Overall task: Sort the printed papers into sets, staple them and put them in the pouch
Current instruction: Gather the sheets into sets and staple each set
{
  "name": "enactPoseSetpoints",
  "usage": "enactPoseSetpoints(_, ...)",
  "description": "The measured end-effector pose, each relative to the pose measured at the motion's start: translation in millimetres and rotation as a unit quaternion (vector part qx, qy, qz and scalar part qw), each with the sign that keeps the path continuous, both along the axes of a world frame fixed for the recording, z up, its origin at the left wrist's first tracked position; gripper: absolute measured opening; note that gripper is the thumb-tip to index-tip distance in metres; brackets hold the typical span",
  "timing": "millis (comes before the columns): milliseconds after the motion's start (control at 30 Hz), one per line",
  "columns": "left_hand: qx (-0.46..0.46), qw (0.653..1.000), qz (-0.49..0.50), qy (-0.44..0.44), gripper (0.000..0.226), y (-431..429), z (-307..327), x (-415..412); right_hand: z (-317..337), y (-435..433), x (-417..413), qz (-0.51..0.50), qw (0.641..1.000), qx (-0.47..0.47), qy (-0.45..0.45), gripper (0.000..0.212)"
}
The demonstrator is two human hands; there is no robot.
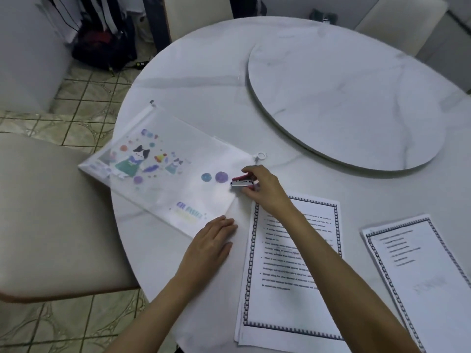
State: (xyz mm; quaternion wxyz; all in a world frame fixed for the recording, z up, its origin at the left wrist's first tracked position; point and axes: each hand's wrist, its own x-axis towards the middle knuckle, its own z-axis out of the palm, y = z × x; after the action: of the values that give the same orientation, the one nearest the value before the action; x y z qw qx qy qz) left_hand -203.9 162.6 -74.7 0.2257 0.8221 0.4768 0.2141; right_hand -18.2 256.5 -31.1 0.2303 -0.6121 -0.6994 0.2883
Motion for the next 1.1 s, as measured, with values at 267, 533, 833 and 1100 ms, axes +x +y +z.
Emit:
enactPoseSetpoints(267, -0.002, 1.0, 0.026, -0.007, 0.043, -2.8, 4.6, 9.7, 32.6, -80.6, 54.1, -0.197, 0.959, 0.003, 0.201, 0.048)
enactPoseSetpoints(533, 0.0, 0.991, 0.094, -0.091, 0.036, -13.6, 27.9, 64.4, 25.5, -145.0, 151.7, -0.307, 0.92, 0.018, 0.243, 0.038)
enactPoseSetpoints(833, -0.107, 0.977, 0.058, -0.175, 0.033, -57.2, 54.5, 176.4, 25.4, -212.9, 264.9, -0.345, 0.898, -0.001, 0.272, 0.034)
enactPoseSetpoints(1100, -0.167, 0.976, 0.095, -0.099, 0.04, -63.2, 53.8, 284.7, -0.8, -233.5, 319.3, -0.244, 0.914, -0.1, 0.308, 0.029)
